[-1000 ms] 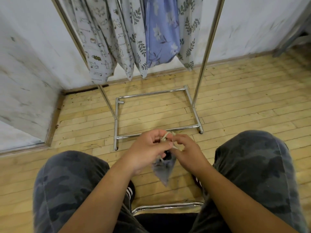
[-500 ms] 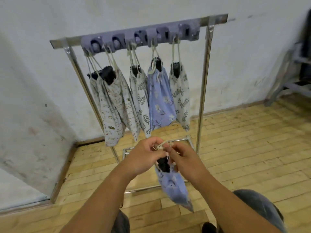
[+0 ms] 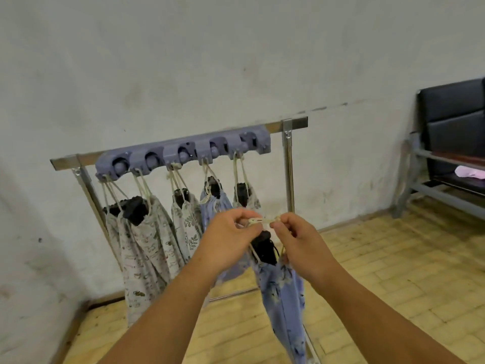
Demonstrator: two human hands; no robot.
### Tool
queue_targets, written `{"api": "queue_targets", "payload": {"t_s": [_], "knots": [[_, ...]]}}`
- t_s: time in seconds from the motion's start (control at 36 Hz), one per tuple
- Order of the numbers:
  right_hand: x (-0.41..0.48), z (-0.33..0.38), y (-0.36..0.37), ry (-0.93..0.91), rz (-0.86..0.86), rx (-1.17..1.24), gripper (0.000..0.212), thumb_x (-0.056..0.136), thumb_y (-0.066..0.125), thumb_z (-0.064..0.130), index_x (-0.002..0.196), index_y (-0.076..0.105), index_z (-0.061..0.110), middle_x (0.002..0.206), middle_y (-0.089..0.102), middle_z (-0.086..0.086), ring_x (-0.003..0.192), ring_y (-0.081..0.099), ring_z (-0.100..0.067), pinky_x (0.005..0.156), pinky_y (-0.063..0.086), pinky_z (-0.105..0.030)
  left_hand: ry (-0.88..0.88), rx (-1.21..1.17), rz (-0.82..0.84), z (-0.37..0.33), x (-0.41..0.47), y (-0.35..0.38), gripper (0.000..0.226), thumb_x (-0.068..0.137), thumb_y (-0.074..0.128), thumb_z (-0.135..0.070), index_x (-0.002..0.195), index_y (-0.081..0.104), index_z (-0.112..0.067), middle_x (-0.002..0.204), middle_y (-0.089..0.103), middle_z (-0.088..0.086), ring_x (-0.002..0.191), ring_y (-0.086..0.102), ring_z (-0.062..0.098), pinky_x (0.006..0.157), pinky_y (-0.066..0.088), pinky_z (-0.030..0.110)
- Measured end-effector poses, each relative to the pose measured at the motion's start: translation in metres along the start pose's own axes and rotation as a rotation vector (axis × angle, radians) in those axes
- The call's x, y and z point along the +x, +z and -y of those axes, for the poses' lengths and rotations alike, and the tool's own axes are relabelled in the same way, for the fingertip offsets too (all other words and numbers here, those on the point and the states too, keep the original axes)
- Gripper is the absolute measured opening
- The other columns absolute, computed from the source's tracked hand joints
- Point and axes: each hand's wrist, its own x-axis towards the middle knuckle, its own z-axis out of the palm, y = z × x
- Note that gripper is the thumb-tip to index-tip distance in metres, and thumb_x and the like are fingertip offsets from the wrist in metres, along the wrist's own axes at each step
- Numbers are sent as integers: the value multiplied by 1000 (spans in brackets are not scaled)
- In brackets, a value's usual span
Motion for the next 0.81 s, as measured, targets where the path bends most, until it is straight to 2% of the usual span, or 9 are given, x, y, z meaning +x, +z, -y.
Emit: {"api": "queue_targets", "payload": {"t_s": [0.08, 0.17, 0.25, 0.31, 0.39, 0.44, 0.58, 0.69, 0.81], "knots": [[33, 12, -7, -37, -76, 0, 24, 105, 54, 28, 82, 56, 21, 59, 48, 16, 53, 41, -5, 55, 36, -20, 32, -38, -92, -15, 31, -3, 11, 87, 78, -27, 97, 76, -33, 92, 73, 5, 74, 69, 15, 70, 58, 27], [70, 28, -12, -95, -140, -31, 18, 105, 53, 29, 93, 63, 20, 72, 54, 11, 62, 48, -4, 58, 36, -17, 70, -72, -158, -33, 63, -9, 11, 86, 79, -24, 95, 76, -30, 86, 75, 1, 77, 72, 17, 69, 57, 27], [104, 45, -18, -116, -180, -63, 16, 105, 53, 30, 99, 65, 22, 86, 64, 9, 74, 57, -8, 67, 41, -23, 129, 25, -209, -48, 93, -17, 11, 88, 78, -31, 99, 75, -32, 87, 74, -5, 77, 71, 12, 72, 57, 26], [125, 54, -21, -125, -201, -71, 15, 105, 54, 31, 97, 65, 25, 92, 68, 6, 75, 60, -13, 71, 44, -27, 157, 86, -253, -55, 114, -23, 11, 89, 78, -34, 100, 74, -32, 89, 74, -7, 77, 70, 9, 74, 58, 28], [151, 67, -24, -152, -252, -78, 18, 105, 54, 31, 89, 63, 31, 88, 68, 7, 71, 60, -11, 66, 44, -24, 205, 151, -328, -65, 143, -28, 11, 88, 79, -36, 97, 75, -30, 85, 73, -12, 78, 69, 4, 75, 59, 29], [166, 70, -24, -148, -303, -107, 17, 105, 53, 30, 94, 65, 28, 85, 66, 11, 71, 59, -4, 60, 39, -18, 234, 231, -373, -71, 159, -28, 12, 88, 77, -39, 96, 75, -31, 84, 71, -15, 78, 67, 2, 71, 59, 30], [194, 53, -17, -58, -341, -207, 18, 105, 51, 27, 101, 67, 19, 85, 64, 8, 73, 56, -1, 56, 34, -11, 253, 596, -313, -64, 175, -24, 17, 94, 69, -46, 106, 72, -33, 98, 74, -13, 91, 68, 10, 77, 59, 37], [186, 37, -17, -46, -329, -205, 14, 104, 54, 24, 100, 67, 22, 88, 63, 11, 77, 56, -1, 62, 36, -8, 276, 531, -255, -46, 168, -29, 11, 98, 67, -36, 107, 70, -32, 100, 73, -12, 91, 67, 9, 83, 60, 39], [170, 39, -19, -60, -344, -152, 7, 101, 60, 21, 103, 66, 24, 90, 60, 19, 82, 57, 3, 66, 39, -9, 332, 494, -218, -40, 154, -36, 15, 100, 66, -33, 115, 68, -29, 108, 71, -10, 95, 64, 9, 91, 56, 34]]}}
